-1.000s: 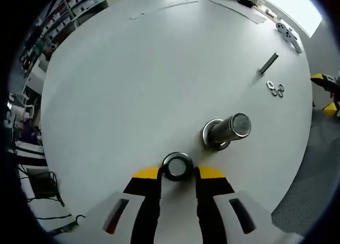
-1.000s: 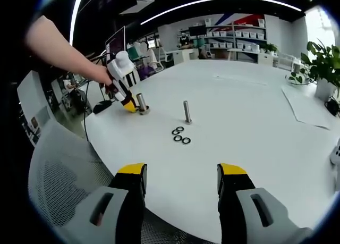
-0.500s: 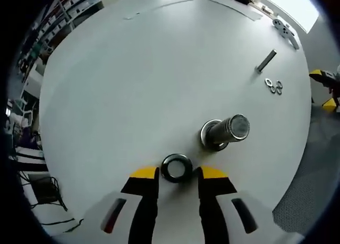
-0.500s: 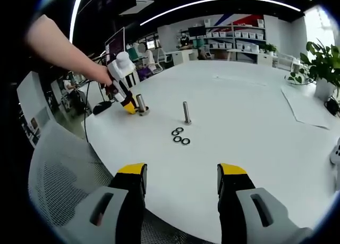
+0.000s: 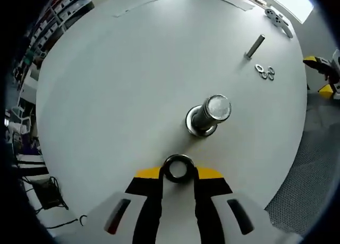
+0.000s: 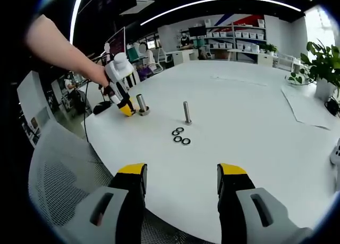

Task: Place the washer onto the threaded stud by aligning its center hole with the stud, sliding it down to the base, and recovering from edge contact or off-axis alignment until the washer reaches the visible bottom stop.

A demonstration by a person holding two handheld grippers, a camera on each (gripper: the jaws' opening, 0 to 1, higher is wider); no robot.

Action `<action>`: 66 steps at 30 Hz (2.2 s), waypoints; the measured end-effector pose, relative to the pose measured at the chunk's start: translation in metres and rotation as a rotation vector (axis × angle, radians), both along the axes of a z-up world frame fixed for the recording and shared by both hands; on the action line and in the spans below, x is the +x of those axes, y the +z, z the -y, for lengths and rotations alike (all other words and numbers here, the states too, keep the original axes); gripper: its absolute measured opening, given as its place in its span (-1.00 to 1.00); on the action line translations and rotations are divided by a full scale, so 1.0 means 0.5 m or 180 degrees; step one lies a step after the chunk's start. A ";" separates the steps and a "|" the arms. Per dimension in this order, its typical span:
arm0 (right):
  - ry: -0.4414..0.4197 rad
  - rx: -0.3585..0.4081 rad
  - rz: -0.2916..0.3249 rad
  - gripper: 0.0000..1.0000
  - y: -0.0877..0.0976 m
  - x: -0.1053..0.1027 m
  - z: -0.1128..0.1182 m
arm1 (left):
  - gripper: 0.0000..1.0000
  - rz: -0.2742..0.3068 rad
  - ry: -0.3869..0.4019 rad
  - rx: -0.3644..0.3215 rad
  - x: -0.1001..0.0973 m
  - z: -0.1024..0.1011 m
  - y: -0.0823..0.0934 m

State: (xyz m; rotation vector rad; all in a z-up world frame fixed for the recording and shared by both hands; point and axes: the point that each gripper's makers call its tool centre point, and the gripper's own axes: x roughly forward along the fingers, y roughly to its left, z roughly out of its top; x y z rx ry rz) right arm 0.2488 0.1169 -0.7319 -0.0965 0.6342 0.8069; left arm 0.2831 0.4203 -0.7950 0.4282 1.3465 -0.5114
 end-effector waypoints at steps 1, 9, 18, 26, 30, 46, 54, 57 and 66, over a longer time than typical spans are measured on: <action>-0.0001 0.0003 -0.0001 0.12 0.000 0.000 0.000 | -0.59 -0.0021 -0.0075 0.0033 -0.006 0.002 -0.002; -0.0007 0.0013 0.0006 0.12 0.002 0.001 -0.001 | -0.57 -0.0071 -0.0068 0.0102 -0.011 0.002 -0.005; -0.0008 0.0011 0.0013 0.12 0.002 0.001 -0.001 | -0.53 -0.0003 0.0226 -0.0021 -0.010 0.002 -0.006; 0.0003 0.0003 0.0008 0.12 0.001 0.000 -0.002 | -0.52 -0.0029 0.0277 -0.0023 -0.008 0.003 -0.005; 0.0000 0.0000 0.0005 0.12 0.001 0.000 -0.001 | -0.53 -0.0006 0.0284 -0.0023 -0.010 0.003 -0.005; 0.0007 -0.0007 -0.0005 0.12 -0.001 -0.001 -0.001 | -0.60 0.0110 0.0368 -0.0048 -0.017 0.009 -0.002; -0.0020 0.0020 0.0004 0.12 0.002 0.002 0.000 | -0.61 0.0115 0.0316 -0.0041 -0.032 0.019 -0.005; -0.0024 0.0020 0.0005 0.12 0.002 0.002 0.001 | -0.62 0.0077 0.0304 -0.0036 -0.036 0.020 -0.005; -0.0017 0.0016 0.0007 0.12 0.003 0.001 0.000 | -0.63 0.0142 0.0350 -0.0067 -0.046 0.025 -0.006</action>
